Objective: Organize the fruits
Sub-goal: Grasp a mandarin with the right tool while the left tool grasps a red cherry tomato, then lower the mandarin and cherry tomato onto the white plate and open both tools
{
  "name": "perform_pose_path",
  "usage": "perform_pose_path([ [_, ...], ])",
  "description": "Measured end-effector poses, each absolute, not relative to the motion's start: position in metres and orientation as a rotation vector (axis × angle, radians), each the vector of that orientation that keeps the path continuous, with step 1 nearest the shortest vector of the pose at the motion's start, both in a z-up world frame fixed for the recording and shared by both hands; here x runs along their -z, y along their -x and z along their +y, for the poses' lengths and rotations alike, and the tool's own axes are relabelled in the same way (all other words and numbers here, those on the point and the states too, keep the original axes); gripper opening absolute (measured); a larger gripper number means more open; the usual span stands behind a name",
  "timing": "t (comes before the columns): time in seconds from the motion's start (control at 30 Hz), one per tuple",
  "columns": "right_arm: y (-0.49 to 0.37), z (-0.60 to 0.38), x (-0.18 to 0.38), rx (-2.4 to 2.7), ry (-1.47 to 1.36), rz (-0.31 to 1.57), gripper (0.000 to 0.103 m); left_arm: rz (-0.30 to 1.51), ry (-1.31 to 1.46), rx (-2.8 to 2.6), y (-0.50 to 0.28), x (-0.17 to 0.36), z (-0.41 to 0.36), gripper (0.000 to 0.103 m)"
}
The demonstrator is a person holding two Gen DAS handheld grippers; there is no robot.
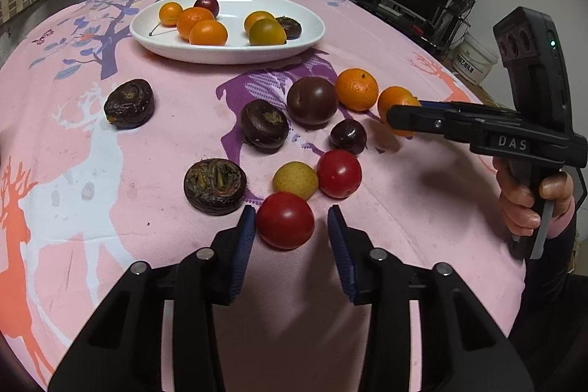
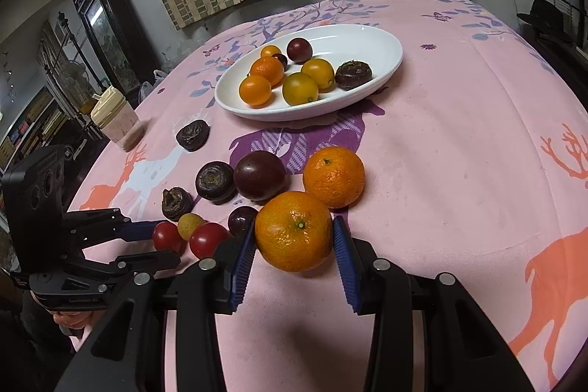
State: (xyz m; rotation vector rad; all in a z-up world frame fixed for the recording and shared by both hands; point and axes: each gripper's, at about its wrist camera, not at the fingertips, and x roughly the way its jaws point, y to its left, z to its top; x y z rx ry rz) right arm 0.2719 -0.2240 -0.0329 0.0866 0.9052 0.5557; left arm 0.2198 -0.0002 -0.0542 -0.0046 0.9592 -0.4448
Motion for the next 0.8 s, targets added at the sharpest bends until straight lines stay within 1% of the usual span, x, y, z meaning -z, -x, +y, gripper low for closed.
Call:
perform_pose_path([
  [0.1,-0.272,-0.224,0.033,-0.558,-0.088,0.907,0.042,0.961,0.010,0.435,-0.220,0.054,0.001,0.031],
  [0.27,-0.273,-0.229,0.029,-0.599,-0.138,0.898,0.042,0.941,-0.009,0.423,-0.216,0.049,0.004,0.030],
  [0.4,-0.280,-0.228,0.015,-0.660,-0.198,0.874,0.042,0.895,-0.019,0.466,-0.223,0.022,0.010,0.030],
  [0.53,-0.307,-0.222,-0.010,-0.626,-0.190,0.802,0.042,0.809,-0.020,0.433,-0.258,-0.016,0.017,0.030],
  [0.6,-0.329,-0.218,-0.020,-0.584,-0.190,0.763,0.042,0.784,0.009,0.401,-0.289,-0.029,0.019,0.030],
  [0.7,-0.365,-0.209,-0.021,-0.522,-0.174,0.752,0.042,0.788,0.041,0.362,-0.339,-0.037,0.016,0.030],
  [0.8,-0.396,-0.198,-0.007,-0.471,-0.150,0.786,0.042,0.817,0.022,0.330,-0.385,-0.031,0.001,0.030],
])
